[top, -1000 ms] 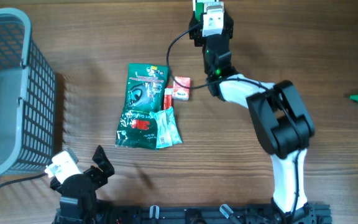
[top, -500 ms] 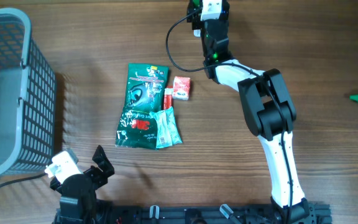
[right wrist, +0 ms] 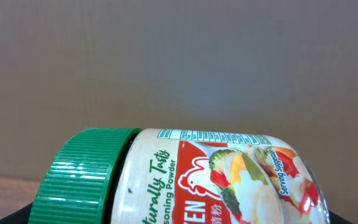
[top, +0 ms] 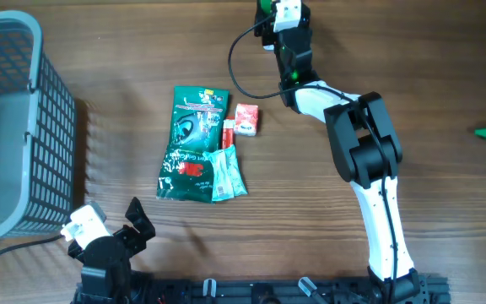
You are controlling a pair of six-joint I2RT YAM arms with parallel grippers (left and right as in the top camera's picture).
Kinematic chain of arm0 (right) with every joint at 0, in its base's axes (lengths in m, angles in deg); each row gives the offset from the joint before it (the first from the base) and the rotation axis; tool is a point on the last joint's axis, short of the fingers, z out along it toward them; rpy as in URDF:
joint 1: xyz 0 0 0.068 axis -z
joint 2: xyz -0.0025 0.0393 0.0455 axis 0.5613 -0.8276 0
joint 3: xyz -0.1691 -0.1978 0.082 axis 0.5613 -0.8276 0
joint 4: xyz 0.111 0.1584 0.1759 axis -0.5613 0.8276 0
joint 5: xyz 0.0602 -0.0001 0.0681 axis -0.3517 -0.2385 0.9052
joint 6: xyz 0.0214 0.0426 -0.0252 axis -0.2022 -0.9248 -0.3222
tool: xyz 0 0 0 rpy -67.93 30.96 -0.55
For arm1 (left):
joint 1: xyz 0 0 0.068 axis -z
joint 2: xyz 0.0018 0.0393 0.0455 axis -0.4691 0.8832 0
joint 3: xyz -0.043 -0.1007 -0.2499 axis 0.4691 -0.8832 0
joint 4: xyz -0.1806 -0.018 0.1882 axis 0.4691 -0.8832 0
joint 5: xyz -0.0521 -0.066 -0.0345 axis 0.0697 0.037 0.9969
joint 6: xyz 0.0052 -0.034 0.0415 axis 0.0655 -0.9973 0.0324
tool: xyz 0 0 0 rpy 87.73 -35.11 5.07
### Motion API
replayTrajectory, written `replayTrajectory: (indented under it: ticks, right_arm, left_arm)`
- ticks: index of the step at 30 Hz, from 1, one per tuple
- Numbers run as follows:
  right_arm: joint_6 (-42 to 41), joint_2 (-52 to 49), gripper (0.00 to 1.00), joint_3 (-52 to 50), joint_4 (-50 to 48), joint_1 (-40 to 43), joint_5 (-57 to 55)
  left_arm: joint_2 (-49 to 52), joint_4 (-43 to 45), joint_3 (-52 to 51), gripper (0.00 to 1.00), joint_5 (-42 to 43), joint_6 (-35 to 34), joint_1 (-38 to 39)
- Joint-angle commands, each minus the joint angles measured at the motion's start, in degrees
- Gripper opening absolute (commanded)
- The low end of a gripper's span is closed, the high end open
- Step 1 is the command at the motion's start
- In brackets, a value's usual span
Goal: Scan the item barcode
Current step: 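Place the Knorr jar at the top right table corner and release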
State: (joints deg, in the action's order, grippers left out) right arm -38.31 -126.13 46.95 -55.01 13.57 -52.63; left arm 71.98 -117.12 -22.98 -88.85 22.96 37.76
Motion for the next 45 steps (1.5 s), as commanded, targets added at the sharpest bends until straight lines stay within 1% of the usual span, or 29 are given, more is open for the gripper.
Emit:
replayTrajectory:
  ticks: [1, 5, 8, 11, 13, 14, 16, 17, 19, 22, 25, 26, 27, 30, 32, 34, 35, 38, 41, 42, 45]
  right_arm:
    - [0.0, -0.8, 0.62, 1.6, -1.8, 0.4, 1.3]
    - [2.5, 0.4, 0.65, 1.6, -4.4, 0.7, -0.2]
    - [2.8, 3.8, 0.65, 1.6, -0.5, 1.0, -6.3]
    - [2.8, 8.8, 0.62, 1.6, 8.5, 2.3, -11.2]
    - [2.8, 12.6, 0.61, 1.6, 16.4, 3.7, -15.5]
    - [2.8, 14.9, 0.62, 1.6, 20.9, 4.9, -18.4]
    - [2.8, 17.9, 0.73, 1.6, 26.7, 7.1, -21.6]
    - [2.7, 19.4, 0.75, 1.6, 29.8, 8.5, -22.7]
    - [2.5, 21.9, 0.79, 1.6, 36.3, 11.9, -23.0]
    - [0.8, 23.0, 0.78, 1.6, 45.8, 18.3, -22.9]
    - [-3.3, 21.6, 0.76, 1.5, 53.2, 25.8, -19.0]
    - [-5.0, 20.8, 0.76, 1.5, 55.0, 28.6, -16.4]
    - [-8.1, 19.5, 0.73, 1.5, 57.2, 33.4, -12.0]
    - [-9.8, 17.0, 0.70, 1.5, 59.3, 41.0, -5.9]
    - [-9.9, 15.6, 0.72, 1.5, 59.6, 44.9, -4.5]
    - [-11.3, 14.5, 0.76, 1.5, 59.6, 48.2, -4.0]
    - [-11.4, 14.2, 0.77, 1.5, 59.8, 49.7, -3.3]
    - [-11.4, 13.2, 0.82, 1.5, 60.5, 52.9, 1.1]
    - [-14.0, 13.2, 0.97, 1.5, 61.5, 54.3, 7.3]
    - [-14.7, 13.2, 1.00, 1.5, 61.5, 54.3, 9.2]
    - [-15.8, 13.9, 0.99, 1.5, 62.1, 54.0, 13.4]
  left_arm:
    - [-0.4, 0.1, -0.3, 1.00, -0.7, -0.6, -0.3]
    - [-0.4, 0.1, -0.3, 1.00, -0.7, -0.6, -0.3]
    - [-0.4, 0.1, -0.3, 1.00, -0.7, -0.6, -0.3]
    - [-0.4, 0.1, -0.3, 1.00, -0.7, -0.6, -0.3]
    - [-0.4, 0.1, -0.3, 1.00, -0.7, -0.6, -0.3]
    - [-0.4, 0.1, -0.3, 1.00, -0.7, -0.6, -0.3]
    - [-0.4, 0.1, -0.3, 1.00, -0.7, -0.6, -0.3]
    - [-0.4, 0.1, -0.3, 1.00, -0.7, -0.6, -0.3]
    - [-0.4, 0.1, -0.3, 1.00, -0.7, -0.6, -0.3]
    - [-0.4, 0.1, -0.3, 1.00, -0.7, -0.6, -0.3]
    - [-0.4, 0.1, -0.3, 1.00, -0.7, -0.6, -0.3]
    - [-0.4, 0.1, -0.3, 0.99, -0.7, -0.6, -0.3]
    - [-0.4, 0.1, -0.3, 1.00, -0.7, -0.6, -0.3]
    - [-0.4, 0.1, -0.3, 1.00, -0.7, -0.6, -0.3]
    - [-0.4, 0.1, -0.3, 1.00, -0.7, -0.6, -0.3]
    - [-0.4, 0.1, -0.3, 1.00, -0.7, -0.6, -0.3]
    - [-0.4, 0.1, -0.3, 1.00, -0.7, -0.6, -0.3]
    - [-0.4, 0.1, -0.3, 1.00, -0.7, -0.6, -0.3]
    - [-0.4, 0.1, -0.3, 1.00, -0.7, -0.6, -0.3]
    - [-0.4, 0.1, -0.3, 1.00, -0.7, -0.6, -0.3]
    - [-0.4, 0.1, -0.3, 1.00, -0.7, -0.6, -0.3]
